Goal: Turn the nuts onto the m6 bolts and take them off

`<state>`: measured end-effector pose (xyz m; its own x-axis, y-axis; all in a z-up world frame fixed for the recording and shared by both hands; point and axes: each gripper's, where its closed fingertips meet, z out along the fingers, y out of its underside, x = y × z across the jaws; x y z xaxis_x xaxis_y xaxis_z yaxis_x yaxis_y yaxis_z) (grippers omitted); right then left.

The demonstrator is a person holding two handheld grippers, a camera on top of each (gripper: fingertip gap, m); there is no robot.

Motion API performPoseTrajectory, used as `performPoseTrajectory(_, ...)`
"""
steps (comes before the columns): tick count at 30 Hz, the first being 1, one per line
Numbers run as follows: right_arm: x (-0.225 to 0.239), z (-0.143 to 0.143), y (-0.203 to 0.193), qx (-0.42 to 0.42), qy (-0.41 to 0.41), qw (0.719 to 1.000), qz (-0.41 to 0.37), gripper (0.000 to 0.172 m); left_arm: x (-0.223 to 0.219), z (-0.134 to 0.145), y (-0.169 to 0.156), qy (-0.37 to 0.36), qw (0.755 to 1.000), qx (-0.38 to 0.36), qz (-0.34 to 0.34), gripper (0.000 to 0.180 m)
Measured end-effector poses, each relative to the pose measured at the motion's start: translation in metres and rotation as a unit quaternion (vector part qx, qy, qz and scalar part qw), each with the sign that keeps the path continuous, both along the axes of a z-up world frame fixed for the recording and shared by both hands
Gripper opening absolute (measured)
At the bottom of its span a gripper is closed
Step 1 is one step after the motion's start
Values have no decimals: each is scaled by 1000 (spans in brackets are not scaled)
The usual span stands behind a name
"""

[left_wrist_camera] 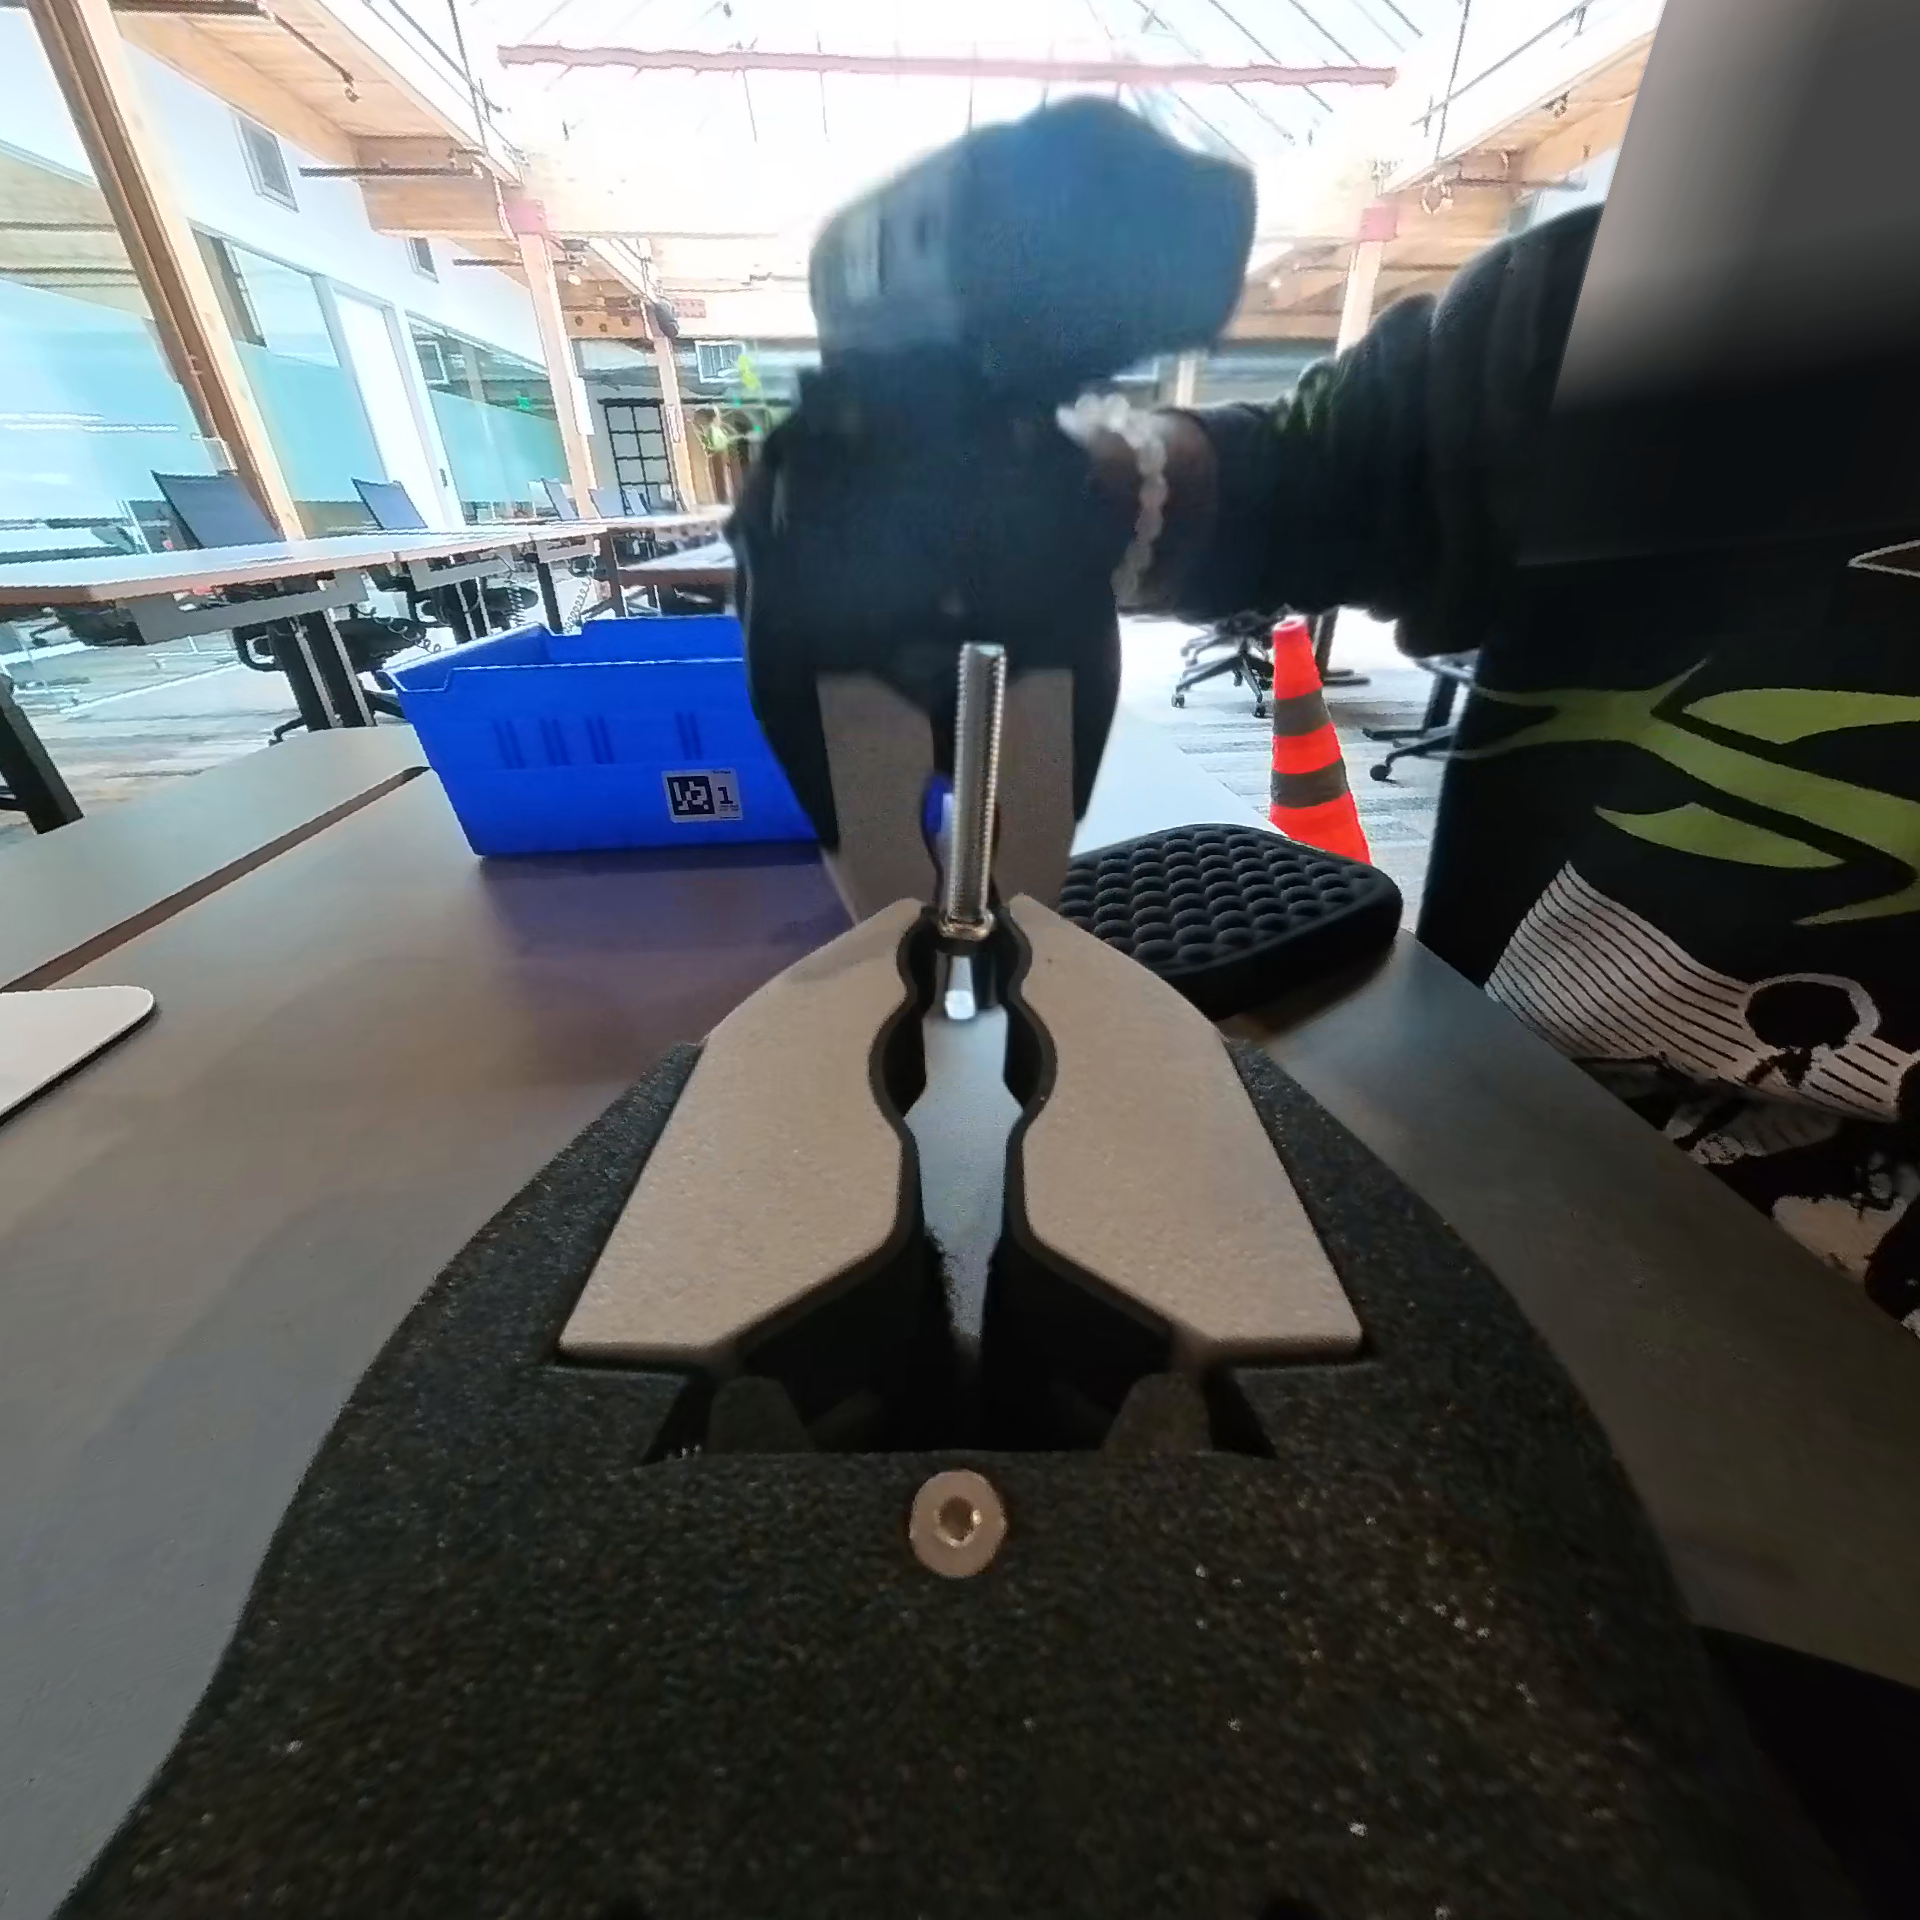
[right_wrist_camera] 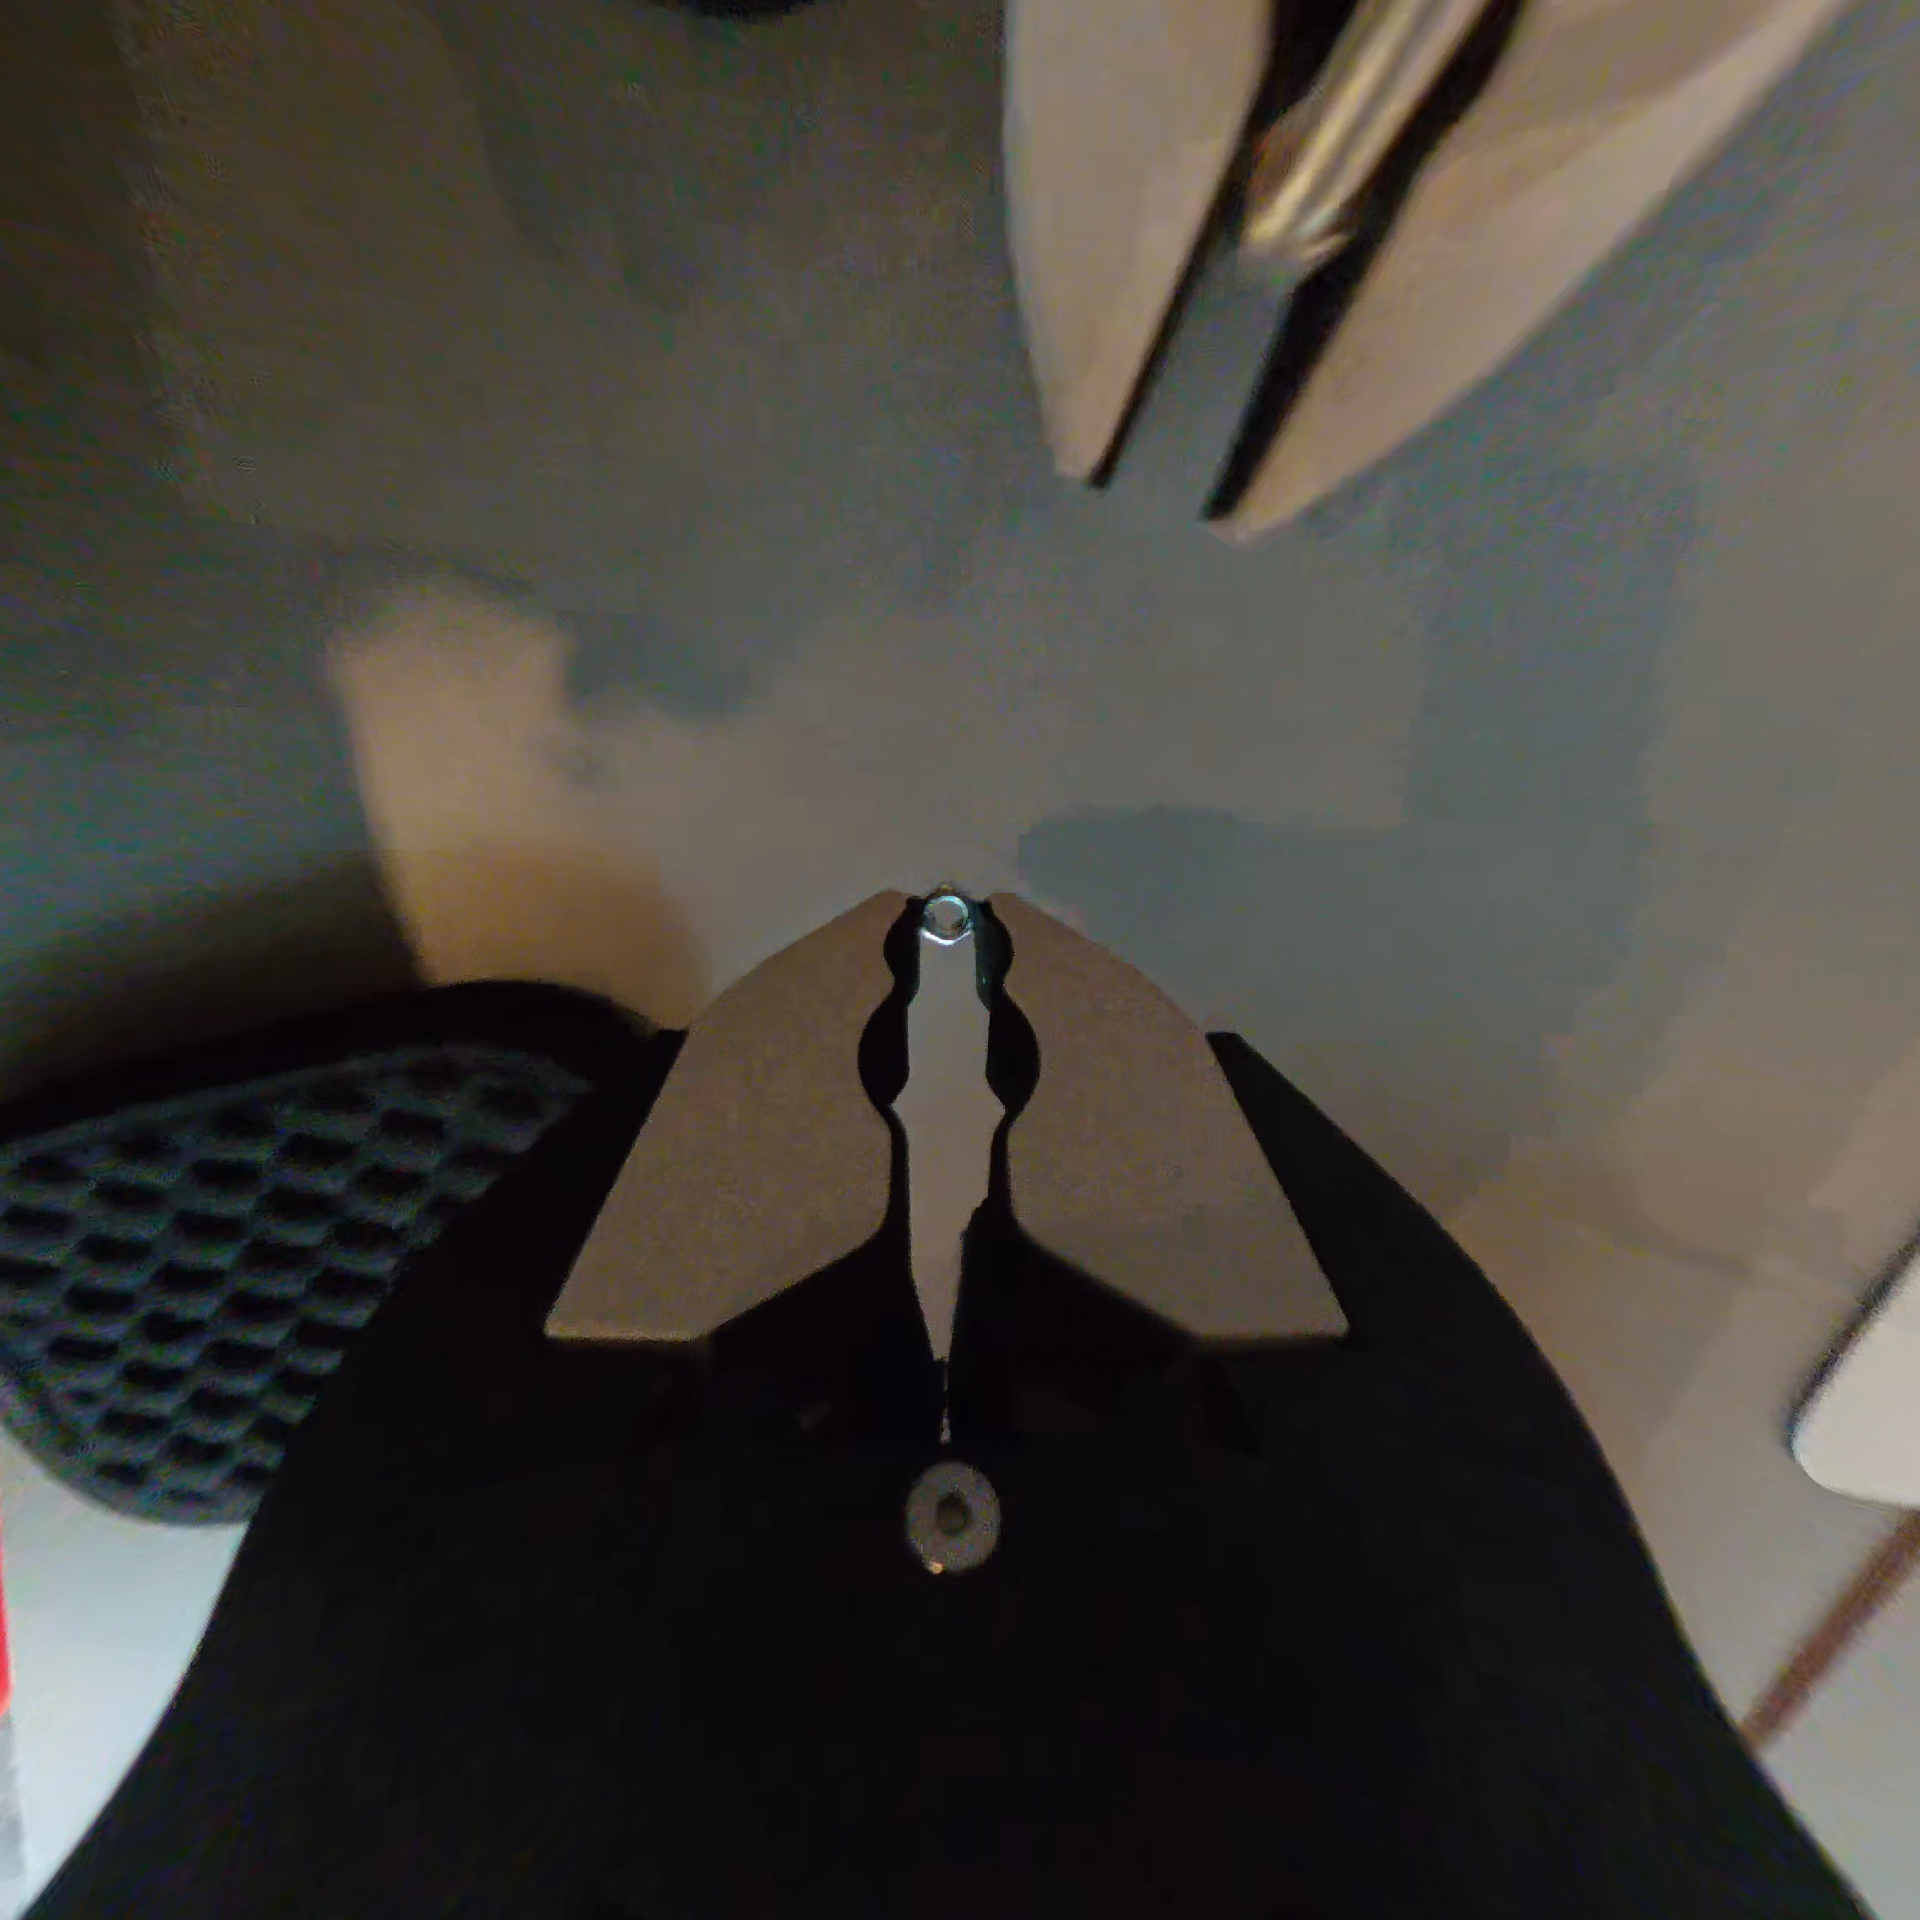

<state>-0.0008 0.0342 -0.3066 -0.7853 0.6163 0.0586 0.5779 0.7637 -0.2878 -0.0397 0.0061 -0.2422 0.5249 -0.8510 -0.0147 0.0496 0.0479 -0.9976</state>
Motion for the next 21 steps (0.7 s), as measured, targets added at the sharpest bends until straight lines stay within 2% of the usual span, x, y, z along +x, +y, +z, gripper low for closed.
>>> performPoseTrajectory(5, 2, 79, 4, 9, 45, 995, 84, 9, 2, -1, -2, 6, 1000, 0, -8, 9)
performPoseTrajectory(8, 0, 115, -8, 20, 66, 980, 189, 9, 4, -3, -3, 11, 1000, -1, -17, 9)
performPoseTrajectory(10, -3, 129, -17, 40, 69, 963, 258, 9, 6, -3, -4, 14, 1000, -5, -25, 9)
performPoseTrajectory(15, -15, 140, -42, 58, 56, 902, 425, 9, 11, -7, -9, 23, 998, -17, -57, 9)
performPoseTrajectory(21, -33, 122, -55, 56, 11, 854, 517, 9, 16, -10, -18, 30, 994, -36, -97, 9)
